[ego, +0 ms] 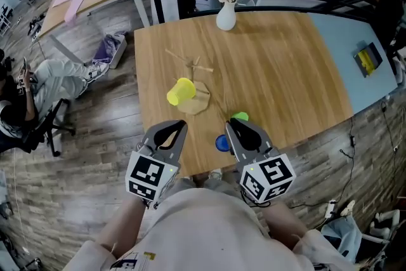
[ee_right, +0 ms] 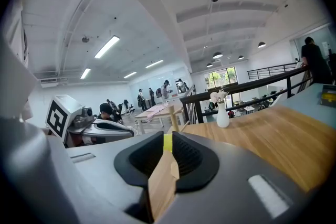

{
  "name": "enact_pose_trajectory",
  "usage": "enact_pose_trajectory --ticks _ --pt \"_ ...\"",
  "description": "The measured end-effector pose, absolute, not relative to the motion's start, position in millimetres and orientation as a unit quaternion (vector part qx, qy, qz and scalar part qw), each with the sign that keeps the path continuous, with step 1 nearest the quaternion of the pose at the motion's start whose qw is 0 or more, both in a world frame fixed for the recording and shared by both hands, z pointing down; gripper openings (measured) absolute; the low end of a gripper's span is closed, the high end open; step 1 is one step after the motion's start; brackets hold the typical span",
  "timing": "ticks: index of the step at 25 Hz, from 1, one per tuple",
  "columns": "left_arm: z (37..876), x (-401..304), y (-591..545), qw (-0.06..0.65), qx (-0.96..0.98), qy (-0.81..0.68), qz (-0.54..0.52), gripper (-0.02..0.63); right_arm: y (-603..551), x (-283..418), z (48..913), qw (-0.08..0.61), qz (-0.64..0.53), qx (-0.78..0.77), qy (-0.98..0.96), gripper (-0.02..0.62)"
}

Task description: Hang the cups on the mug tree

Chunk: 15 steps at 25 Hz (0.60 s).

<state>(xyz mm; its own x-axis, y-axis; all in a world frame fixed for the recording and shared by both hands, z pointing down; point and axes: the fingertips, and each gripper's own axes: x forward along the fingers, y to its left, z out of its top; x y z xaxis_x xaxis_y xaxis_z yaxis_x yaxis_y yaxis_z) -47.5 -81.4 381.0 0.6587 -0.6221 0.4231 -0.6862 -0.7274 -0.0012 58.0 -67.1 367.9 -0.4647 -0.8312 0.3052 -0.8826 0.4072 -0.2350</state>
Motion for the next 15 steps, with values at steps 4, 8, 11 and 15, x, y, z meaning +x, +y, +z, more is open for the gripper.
enact_pose_trajectory --ticks 4,8,11,15 --pt "394.5 -43.5 -84.8 0.083 0.908 -0.352 0.21 0.003 -66.3 55.9 387.0 0.092 0.19 0.508 -0.835 0.084" --pt "404.9 -35.0 -86.0 0.088 0.91 -0.34 0.222 0.003 -65.9 59.1 407.1 0.113 0.198 0.51 -0.829 0.101" --pt "415.5 -30.9 -85.7 0.095 0.91 -0.333 0.226 0.003 -64.8 61.6 423.8 0.124 0.213 0.51 -0.824 0.12" --pt "432.6 -26.3 -86.9 0.103 0.91 -0.326 0.233 0.003 -65.9 64.5 444.6 0.134 0.228 0.507 -0.82 0.124"
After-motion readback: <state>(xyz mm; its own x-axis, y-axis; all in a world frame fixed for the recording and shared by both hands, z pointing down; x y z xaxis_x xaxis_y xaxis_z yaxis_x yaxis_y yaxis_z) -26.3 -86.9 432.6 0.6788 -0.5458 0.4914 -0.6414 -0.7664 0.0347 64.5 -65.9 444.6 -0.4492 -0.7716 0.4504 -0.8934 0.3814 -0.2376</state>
